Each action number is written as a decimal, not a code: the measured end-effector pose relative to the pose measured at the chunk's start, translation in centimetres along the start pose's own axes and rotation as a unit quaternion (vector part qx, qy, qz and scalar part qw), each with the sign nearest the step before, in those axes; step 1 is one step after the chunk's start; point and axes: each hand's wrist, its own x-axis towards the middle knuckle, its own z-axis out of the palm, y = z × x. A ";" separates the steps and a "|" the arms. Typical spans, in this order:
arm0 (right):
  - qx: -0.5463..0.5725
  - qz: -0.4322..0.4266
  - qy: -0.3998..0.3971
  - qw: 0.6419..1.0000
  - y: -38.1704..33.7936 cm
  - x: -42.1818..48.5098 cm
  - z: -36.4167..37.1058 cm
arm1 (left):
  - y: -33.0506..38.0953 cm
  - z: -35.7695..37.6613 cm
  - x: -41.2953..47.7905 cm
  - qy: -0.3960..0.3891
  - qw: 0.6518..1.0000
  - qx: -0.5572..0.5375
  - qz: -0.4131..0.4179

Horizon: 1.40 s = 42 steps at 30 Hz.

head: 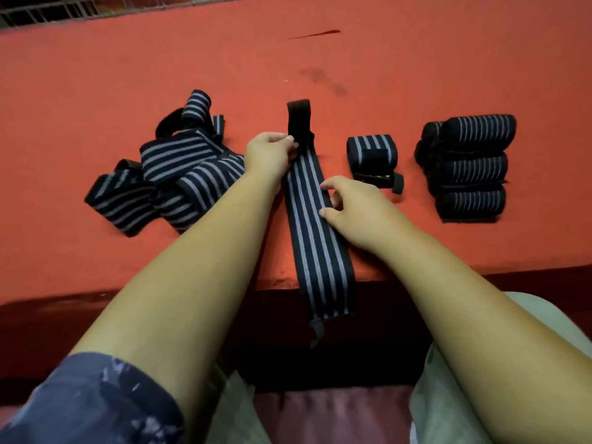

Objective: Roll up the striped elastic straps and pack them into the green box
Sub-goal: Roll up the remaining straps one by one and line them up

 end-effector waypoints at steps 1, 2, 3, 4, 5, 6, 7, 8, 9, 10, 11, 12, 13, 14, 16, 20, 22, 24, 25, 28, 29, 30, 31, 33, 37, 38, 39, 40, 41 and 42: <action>-0.011 -0.009 0.008 1.000 0.2 0.1 0.2 | -0.3 0.4 0.5 0.008 1.000 0.012 -0.003; -0.018 -0.016 0.016 1.000 0.3 0.3 0.4 | -0.5 0.7 1.0 0.014 1.000 0.024 -0.006; -0.022 -0.019 0.022 0.999 0.4 0.4 0.5 | -0.7 0.9 1.6 0.018 0.999 0.031 -0.009; -0.024 -0.022 0.028 0.999 0.5 0.6 0.6 | -0.8 1.1 2.0 0.019 0.999 0.037 -0.012; -0.024 -0.023 0.034 0.999 0.7 0.7 0.7 | -0.9 1.2 2.4 0.017 0.999 0.044 -0.012; -0.024 -0.022 0.039 0.999 0.8 0.9 0.7 | -1.0 1.4 2.6 0.014 0.998 0.057 -0.010; -0.023 -0.020 0.042 0.999 0.9 1.0 0.7 | -0.9 1.6 2.6 0.007 0.997 0.070 -0.007; -0.021 -0.020 0.044 0.999 1.1 1.1 0.6 | -0.8 1.7 2.4 -0.003 0.996 0.086 -0.006; -0.021 -0.018 0.045 0.999 1.3 1.2 0.6 | -0.7 1.8 2.0 -0.013 0.995 0.103 -0.008; -0.020 -0.017 0.046 0.999 1.4 1.3 0.6 | -0.5 1.8 1.7 -0.021 0.993 0.117 -0.013; -0.019 -0.014 0.046 0.999 1.4 1.3 0.5 | -0.4 1.6 1.5 -0.026 0.991 0.127 -0.016; -0.017 -0.011 0.045 0.999 1.4 1.3 0.6 | -0.2 1.4 1.4 -0.030 0.991 0.132 -0.016; -0.015 -0.010 0.046 0.999 1.4 1.3 0.6 | 0.0 1.2 1.2 -0.033 0.990 0.138 -0.013; -0.015 -0.008 0.048 0.999 1.4 1.2 0.7 | 0.2 1.0 0.8 -0.034 0.989 0.144 -0.009; -0.019 -0.003 0.052 0.998 1.2 1.1 0.8 | 0.6 0.3 -0.5 -0.035 0.988 0.151 0.003; -0.012 0.012 0.065 0.998 0.7 0.8 0.8 | 1.7 -1.5 -4.6 -0.039 0.998 0.045 0.005; 0.012 0.027 0.074 0.997 0.0 0.9 0.6 | 2.4 -3.0 -6.9 -0.032 0.998 -0.051 -0.025; 0.036 0.036 0.089 0.995 -1.0 1.1 0.4 | 2.7 -4.8 -8.7 -0.014 0.992 -0.116 -0.043; 0.051 0.038 0.096 0.993 -1.7 1.1 0.3 | 2.9 -5.8 -9.5 -0.009 0.990 -0.135 -0.045; 0.104 0.038 0.089 0.990 -3.8 1.2 0.3 | 3.7 -9.3 -11.3 0.003 0.983 -0.177 -0.039; 0.113 0.035 0.083 0.990 -4.5 1.1 0.4 | 4.0 -10.5 -11.9 0.010 0.984 -0.176 -0.034; 0.118 0.030 0.077 0.990 -5.2 1.1 0.5 | 4.4 -11.6 -12.5 0.020 0.985 -0.170 -0.023; 0.120 0.024 0.071 0.990 -5.7 1.2 0.6 | 4.7 -12.6 -13.1 0.032 0.988 -0.151 -0.009; 0.114 0.006 0.050 0.992 -6.7 1.3 1.1 | 4.8 -14.4 -13.9 0.062 0.996 -0.063 0.033; 0.098 -0.060 -0.042 0.992 -8.3 1.7 2.6 | 2.7 -17.3 -13.8 0.114 0.947 0.240 0.181; 0.090 -0.079 -0.071 0.990 -8.6 1.7 3.2 | 2.0 -17.9 -13.6 0.108 0.917 0.316 0.220; 0.074 -0.093 -0.094 0.988 -9.0 1.6 3.8 | 1.4 -18.4 -13.2 0.095 0.884 0.380 0.255; 0.049 -0.105 -0.108 0.987 -9.3 1.6 4.4 | 0.8 -18.8 -12.9 0.075 0.857 0.428 0.278; 0.019 -0.119 -0.112 0.986 -9.6 1.6 5.0 | 0.4 -19.1 -12.6 0.054 0.841 0.458 0.284; -0.012 -0.132 -0.114 0.985 -9.8 1.6 5.4 | 0.0 -19.3 -12.4 0.037 0.831 0.479 0.280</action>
